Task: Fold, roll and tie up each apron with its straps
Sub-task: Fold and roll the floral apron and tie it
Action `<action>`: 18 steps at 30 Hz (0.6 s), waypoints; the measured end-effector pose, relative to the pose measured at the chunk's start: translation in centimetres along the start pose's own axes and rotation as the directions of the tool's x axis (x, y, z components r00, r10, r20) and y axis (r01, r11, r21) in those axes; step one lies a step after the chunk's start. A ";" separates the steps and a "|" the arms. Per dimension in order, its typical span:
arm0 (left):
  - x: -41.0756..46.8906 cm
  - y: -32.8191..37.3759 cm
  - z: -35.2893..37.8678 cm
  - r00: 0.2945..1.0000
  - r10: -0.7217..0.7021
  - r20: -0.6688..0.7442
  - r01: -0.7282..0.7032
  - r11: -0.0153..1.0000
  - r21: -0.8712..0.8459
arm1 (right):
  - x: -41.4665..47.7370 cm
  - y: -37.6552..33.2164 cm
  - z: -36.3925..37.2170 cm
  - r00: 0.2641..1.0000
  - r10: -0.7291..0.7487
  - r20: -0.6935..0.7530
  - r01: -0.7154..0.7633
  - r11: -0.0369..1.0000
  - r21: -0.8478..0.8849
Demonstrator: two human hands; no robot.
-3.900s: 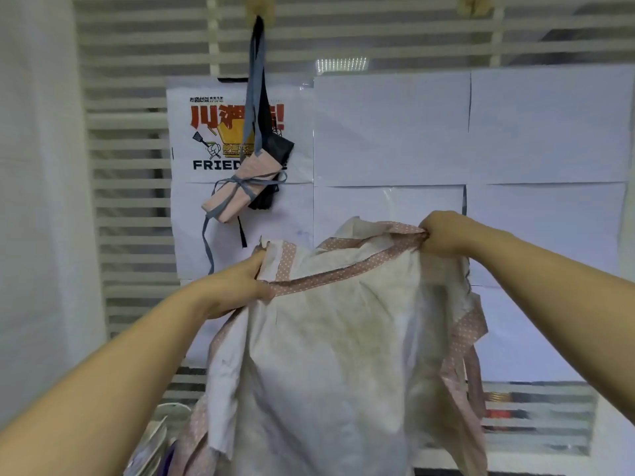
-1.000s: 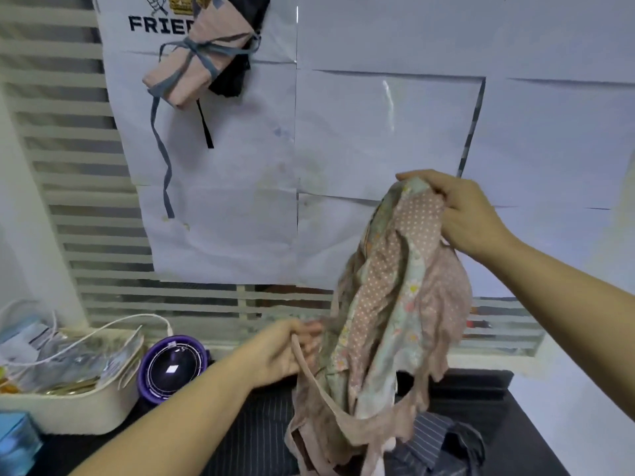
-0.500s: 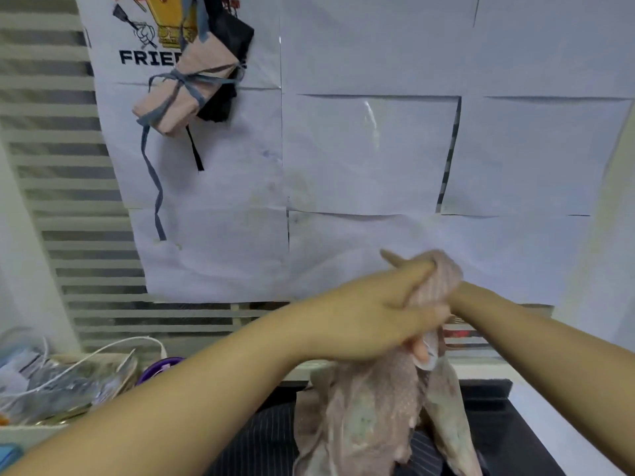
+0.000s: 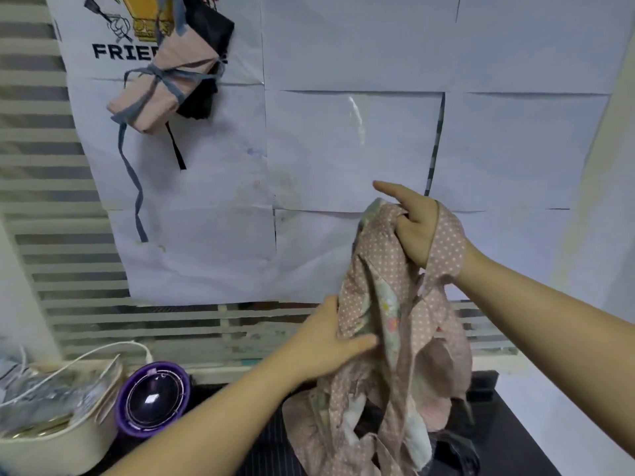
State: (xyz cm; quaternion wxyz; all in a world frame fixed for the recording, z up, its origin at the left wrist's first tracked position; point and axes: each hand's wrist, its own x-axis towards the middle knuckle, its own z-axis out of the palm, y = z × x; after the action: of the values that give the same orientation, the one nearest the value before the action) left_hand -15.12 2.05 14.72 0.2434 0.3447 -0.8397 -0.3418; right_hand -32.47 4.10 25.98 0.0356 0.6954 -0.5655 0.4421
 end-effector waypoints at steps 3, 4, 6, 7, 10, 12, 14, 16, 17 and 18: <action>1.3 -1.0 -0.9 0.960 -0.006 -0.279 0.020 0.999 0.048 | 0.1 -0.2 -1.0 1.000 -0.021 -0.006 0.021 0.999 0.032; 1.6 -1.2 -1.9 0.938 -0.011 -0.347 0.041 0.996 0.079 | 0.0 0.1 -1.5 1.000 -0.026 0.000 0.026 0.999 0.039; 2.0 -1.4 -4.7 0.897 0.008 -0.443 0.062 0.988 0.143 | -0.6 1.0 -2.3 0.998 -0.060 -0.015 0.060 0.998 -0.001; 2.0 -1.3 -6.2 0.877 0.028 -0.480 0.057 0.985 0.161 | -1.1 1.4 -2.6 0.995 -0.097 -0.024 0.096 0.994 -0.051; 2.4 -0.6 -10.1 0.813 0.099 -0.573 0.033 0.976 0.214 | -3.0 4.3 -2.1 0.972 -0.232 0.024 0.228 0.924 -0.308; 2.6 0.0 -11.8 0.780 0.146 -0.609 0.017 0.967 0.254 | -4.4 7.1 -1.3 0.952 -0.288 0.107 0.300 0.794 -0.529; 2.5 0.7 -13.2 0.766 0.191 -0.614 0.008 0.952 0.307 | -5.7 10.0 -0.7 0.921 -0.313 0.234 0.386 0.637 -0.667; 2.5 1.1 -14.2 0.774 0.238 -0.587 0.002 0.925 0.379 | -7.5 13.0 0.1 0.869 -0.340 0.359 0.494 0.567 -0.660; 2.5 1.2 -14.6 0.782 0.260 -0.567 0.001 0.909 0.417 | -8.4 14.0 0.5 0.839 -0.357 0.410 0.544 0.537 -0.645; 2.6 1.1 -14.9 0.789 0.271 -0.551 0.011 0.891 0.453 | -9.1 15.0 1.1 0.814 -0.409 0.413 0.578 0.492 -0.651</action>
State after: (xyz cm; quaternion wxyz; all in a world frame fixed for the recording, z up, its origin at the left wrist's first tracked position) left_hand -7.58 -5.37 25.62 0.4375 0.4199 -0.7951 -0.0013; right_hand -43.85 5.03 12.59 0.3879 0.7893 -0.4716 0.0637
